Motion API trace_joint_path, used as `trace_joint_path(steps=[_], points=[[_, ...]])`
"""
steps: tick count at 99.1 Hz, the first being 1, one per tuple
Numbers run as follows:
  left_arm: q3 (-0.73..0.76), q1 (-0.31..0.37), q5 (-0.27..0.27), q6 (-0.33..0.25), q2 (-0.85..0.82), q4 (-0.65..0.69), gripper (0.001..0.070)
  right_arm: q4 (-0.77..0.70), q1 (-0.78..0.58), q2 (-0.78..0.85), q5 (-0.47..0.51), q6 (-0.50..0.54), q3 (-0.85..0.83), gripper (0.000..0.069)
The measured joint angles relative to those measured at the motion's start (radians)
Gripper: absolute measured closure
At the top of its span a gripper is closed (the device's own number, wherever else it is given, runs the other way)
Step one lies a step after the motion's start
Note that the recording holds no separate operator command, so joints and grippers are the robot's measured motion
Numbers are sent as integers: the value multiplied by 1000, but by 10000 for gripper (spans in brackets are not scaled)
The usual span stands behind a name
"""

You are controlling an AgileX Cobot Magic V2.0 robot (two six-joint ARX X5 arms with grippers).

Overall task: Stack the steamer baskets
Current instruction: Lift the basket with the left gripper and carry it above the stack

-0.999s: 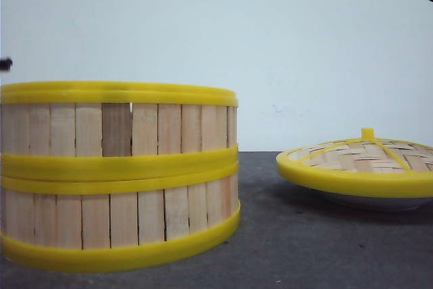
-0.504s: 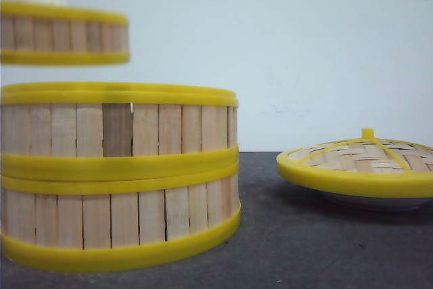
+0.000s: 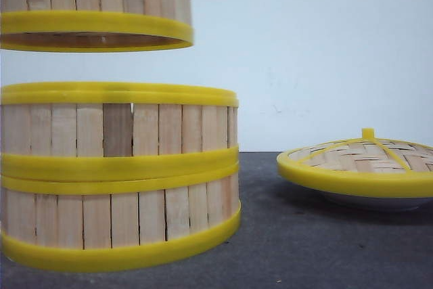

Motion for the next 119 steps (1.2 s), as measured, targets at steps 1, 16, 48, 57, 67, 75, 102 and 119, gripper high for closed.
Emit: trace_joint_path(steps=[1, 16, 48, 57, 67, 75, 102, 119], points=[[-3, -5, 0, 1, 0, -2, 687, 0, 0, 0, 0, 0, 0, 288], [-66, -74, -43, 7, 0, -6, 687, 0, 0, 0, -17, 0, 0, 288], [-114, -177, -43, 2, 0, 64, 687, 0, 0, 0, -18, 0, 0, 288], [-124, -177, -51, 1, 0, 76, 687, 0, 0, 0, -18, 0, 0, 288], [-138, -175, -79, 0, 0, 90, 687, 0, 0, 0, -18, 0, 0, 288], [-141, -176, -80, -1, 0, 91, 687, 0, 0, 0, -18, 0, 0, 288], [-141, -176, -80, 0, 0, 129, 687, 0, 0, 0, -18, 0, 0, 288], [-141, -176, -79, -1, 7, 136, 687, 0, 0, 0, -18, 0, 0, 288]])
